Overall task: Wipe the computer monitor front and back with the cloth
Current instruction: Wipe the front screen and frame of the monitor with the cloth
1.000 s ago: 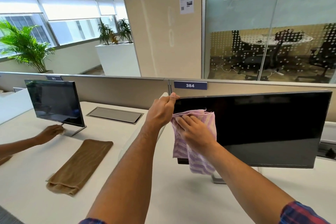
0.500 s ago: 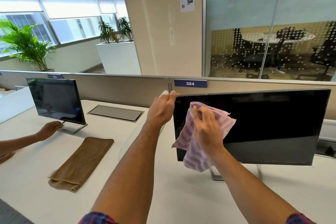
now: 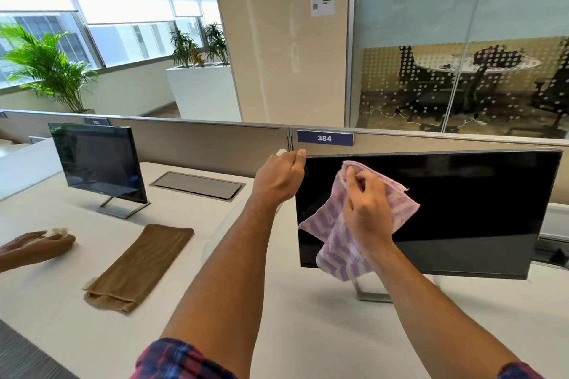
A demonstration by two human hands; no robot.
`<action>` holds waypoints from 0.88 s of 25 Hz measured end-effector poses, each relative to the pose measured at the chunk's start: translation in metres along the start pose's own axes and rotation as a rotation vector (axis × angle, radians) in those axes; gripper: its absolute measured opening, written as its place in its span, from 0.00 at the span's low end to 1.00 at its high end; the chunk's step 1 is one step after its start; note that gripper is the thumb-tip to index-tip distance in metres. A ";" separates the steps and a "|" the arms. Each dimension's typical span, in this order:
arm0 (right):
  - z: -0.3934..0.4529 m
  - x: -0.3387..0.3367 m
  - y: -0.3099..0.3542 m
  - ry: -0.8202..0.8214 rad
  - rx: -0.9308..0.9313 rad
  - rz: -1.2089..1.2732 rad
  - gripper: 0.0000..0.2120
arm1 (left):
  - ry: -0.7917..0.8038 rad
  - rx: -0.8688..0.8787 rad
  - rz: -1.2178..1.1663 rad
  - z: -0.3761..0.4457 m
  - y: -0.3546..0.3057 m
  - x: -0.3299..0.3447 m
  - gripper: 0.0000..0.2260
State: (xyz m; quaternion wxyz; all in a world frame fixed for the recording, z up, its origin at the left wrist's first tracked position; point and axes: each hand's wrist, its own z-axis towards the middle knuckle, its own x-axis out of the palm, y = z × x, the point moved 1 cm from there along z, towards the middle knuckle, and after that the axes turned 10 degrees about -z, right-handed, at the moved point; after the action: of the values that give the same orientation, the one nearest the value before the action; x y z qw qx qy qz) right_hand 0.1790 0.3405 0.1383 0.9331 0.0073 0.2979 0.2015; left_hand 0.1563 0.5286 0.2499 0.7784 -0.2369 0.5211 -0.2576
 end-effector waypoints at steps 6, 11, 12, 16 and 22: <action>0.001 -0.001 0.005 0.058 -0.294 -0.091 0.29 | 0.018 0.078 0.211 -0.002 -0.009 0.001 0.15; -0.002 0.000 0.014 0.108 -0.223 -0.060 0.30 | 0.024 0.176 0.330 -0.003 -0.018 0.003 0.16; -0.003 0.000 0.011 0.122 -0.344 -0.097 0.32 | 0.034 0.200 0.337 -0.003 -0.018 0.004 0.16; 0.013 -0.014 0.000 0.057 0.009 -0.055 0.23 | 0.089 0.236 0.353 0.000 -0.026 0.009 0.16; 0.016 -0.033 -0.028 0.023 0.038 -0.235 0.19 | 0.220 0.288 0.416 0.003 -0.045 0.031 0.20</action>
State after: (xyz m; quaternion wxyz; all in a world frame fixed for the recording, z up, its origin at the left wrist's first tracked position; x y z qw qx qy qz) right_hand 0.1735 0.3041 0.1664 0.9465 -0.0121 0.3110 0.0851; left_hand 0.1627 0.4749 0.2584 0.7788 0.0176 0.5982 -0.1878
